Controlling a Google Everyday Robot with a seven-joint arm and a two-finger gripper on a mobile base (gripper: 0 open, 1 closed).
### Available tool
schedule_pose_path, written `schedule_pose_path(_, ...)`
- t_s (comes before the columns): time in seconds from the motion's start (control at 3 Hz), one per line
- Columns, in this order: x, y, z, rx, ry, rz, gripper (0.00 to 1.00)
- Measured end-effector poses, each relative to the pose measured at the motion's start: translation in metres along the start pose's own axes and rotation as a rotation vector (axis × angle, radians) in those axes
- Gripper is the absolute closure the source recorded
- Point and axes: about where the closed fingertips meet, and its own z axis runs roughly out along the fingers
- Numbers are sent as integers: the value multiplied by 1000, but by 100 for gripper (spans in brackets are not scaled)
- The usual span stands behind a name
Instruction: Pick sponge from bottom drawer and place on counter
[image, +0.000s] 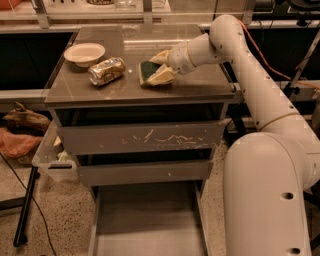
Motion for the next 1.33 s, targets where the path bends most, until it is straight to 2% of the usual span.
schedule_pose_path(0.33, 0, 0, 0, 0, 0, 0, 81)
schedule_pose_path(1.33, 0, 0, 0, 0, 0, 0, 11)
